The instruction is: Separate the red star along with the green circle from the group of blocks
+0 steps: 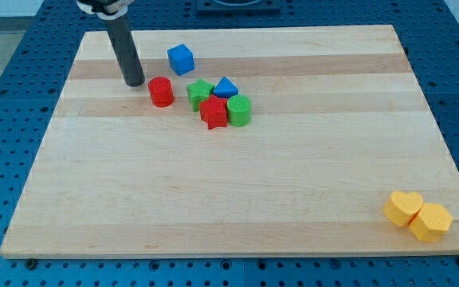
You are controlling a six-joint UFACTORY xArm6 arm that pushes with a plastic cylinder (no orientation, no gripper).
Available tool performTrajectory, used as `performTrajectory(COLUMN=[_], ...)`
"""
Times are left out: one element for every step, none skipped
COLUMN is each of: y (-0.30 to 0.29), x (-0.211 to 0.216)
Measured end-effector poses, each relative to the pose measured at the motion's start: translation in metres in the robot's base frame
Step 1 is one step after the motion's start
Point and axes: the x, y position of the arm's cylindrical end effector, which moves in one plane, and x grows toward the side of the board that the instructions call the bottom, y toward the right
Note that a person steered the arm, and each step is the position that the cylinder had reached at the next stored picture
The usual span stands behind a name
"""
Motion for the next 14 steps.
performTrajectory(y=[0.008,0.013,0.021,0.038,0.061,0.078,0.089,0.107,0.129,0.154,0.178,0.206,0.228,0.239], x=[0.011,0.017,0.032,0.046,0.06,0.068,0.081,0.093,0.105,0.116,0.12,0.12,0.12,0.12])
